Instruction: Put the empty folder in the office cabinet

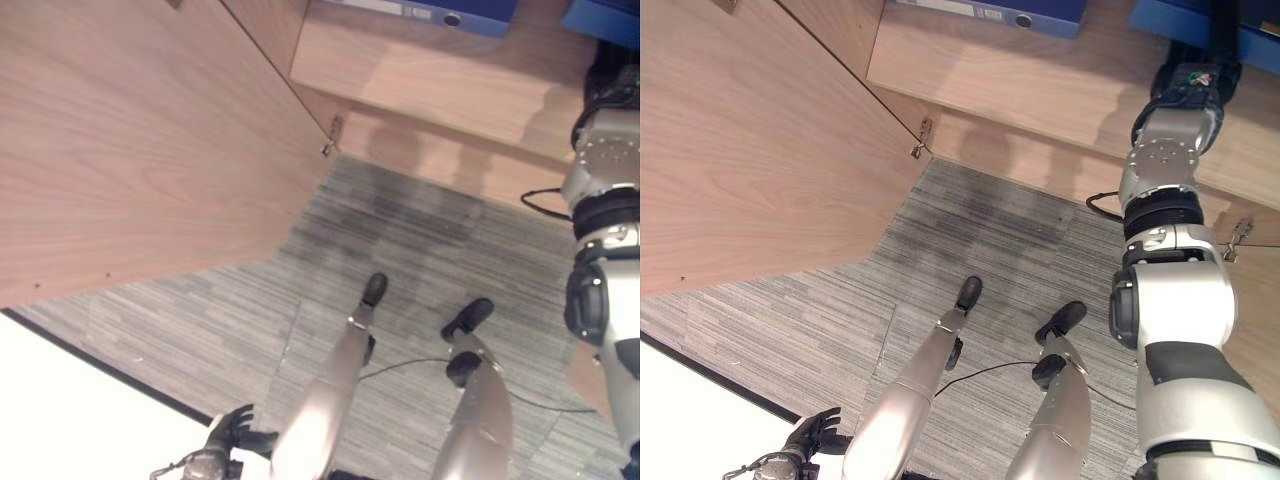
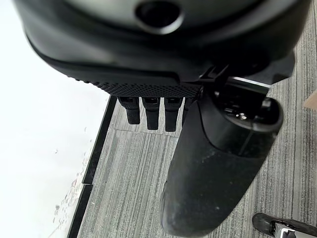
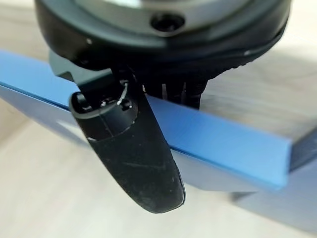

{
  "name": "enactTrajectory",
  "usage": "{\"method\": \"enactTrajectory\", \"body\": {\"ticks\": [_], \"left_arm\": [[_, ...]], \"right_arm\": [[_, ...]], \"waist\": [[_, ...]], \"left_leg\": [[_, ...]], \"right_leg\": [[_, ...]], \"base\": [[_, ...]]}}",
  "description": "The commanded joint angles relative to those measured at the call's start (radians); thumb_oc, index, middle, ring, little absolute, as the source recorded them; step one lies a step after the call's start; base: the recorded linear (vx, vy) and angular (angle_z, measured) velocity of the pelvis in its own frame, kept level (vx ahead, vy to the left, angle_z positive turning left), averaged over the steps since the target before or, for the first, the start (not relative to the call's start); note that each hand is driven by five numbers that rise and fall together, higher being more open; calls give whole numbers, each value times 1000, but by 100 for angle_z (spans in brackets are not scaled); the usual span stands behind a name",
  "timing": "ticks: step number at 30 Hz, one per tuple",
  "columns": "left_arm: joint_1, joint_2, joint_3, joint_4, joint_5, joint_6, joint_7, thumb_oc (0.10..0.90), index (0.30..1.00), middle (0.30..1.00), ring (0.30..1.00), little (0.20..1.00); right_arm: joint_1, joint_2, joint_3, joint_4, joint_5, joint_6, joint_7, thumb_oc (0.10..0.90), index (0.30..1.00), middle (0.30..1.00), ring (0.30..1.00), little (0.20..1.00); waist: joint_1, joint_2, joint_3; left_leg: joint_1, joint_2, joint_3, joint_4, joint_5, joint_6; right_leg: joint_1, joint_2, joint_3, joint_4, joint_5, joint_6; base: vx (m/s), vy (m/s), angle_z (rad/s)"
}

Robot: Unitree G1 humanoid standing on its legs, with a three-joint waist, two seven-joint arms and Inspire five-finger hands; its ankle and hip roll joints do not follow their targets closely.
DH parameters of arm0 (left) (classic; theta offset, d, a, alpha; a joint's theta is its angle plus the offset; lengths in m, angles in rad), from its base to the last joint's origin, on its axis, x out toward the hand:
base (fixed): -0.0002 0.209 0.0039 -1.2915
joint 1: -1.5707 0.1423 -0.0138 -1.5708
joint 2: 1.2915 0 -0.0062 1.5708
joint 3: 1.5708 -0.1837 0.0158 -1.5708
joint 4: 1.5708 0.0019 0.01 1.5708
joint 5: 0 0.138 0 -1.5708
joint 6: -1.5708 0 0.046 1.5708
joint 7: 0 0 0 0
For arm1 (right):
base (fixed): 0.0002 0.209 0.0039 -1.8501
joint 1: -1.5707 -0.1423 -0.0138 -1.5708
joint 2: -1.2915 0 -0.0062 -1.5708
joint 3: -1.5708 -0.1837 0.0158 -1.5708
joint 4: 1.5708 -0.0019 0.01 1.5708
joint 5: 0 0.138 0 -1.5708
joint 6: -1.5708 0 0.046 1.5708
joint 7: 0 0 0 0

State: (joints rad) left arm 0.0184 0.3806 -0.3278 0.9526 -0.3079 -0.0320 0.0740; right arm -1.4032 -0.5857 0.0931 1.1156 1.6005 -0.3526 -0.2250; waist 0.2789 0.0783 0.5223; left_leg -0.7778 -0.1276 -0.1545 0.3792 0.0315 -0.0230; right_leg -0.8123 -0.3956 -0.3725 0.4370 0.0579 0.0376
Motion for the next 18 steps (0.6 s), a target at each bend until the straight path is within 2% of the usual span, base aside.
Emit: {"method": "enactTrajectory", "body": {"ticks": [1,5,11,15,18], "left_arm": [[122,117,-41,122,-4,21,-7,800,900,900,900,900],[132,117,-41,106,1,19,-25,800,900,900,900,900],[145,114,-40,69,-7,17,-34,800,900,900,900,900],[147,111,-23,63,-7,9,-40,800,900,900,900,900],[136,104,-18,82,-14,12,-42,800,900,900,900,900]], "right_arm": [[1,-50,152,-84,-173,75,101,800,900,900,900,900],[24,0,202,-150,-197,107,147,800,900,900,900,900],[67,57,174,-272,-122,58,205,800,900,900,900,900],[106,36,168,-295,-148,31,212,800,900,900,900,900],[116,29,169,-251,-196,55,194,800,900,900,900,900]], "waist": [[19,-12,-111],[15,-17,-103],[15,-15,-92],[8,-21,-90],[1,-29,-89]], "left_leg": [[84,86,-65,-64,-171,-40],[95,96,-61,-78,-163,-44],[109,110,-60,-99,-151,-47],[123,121,-60,-119,-138,-51],[129,128,-56,-129,-134,-53]], "right_leg": [[23,-44,26,55,-42,148],[36,-34,16,31,-32,144],[57,-27,1,3,-23,146],[72,-20,-8,-21,-12,150],[80,-12,-11,-38,-6,149]], "base": [[-33,-38,2],[-17,-14,-5],[-17,-10,-6],[-12,4,3],[0,0,0]]}}
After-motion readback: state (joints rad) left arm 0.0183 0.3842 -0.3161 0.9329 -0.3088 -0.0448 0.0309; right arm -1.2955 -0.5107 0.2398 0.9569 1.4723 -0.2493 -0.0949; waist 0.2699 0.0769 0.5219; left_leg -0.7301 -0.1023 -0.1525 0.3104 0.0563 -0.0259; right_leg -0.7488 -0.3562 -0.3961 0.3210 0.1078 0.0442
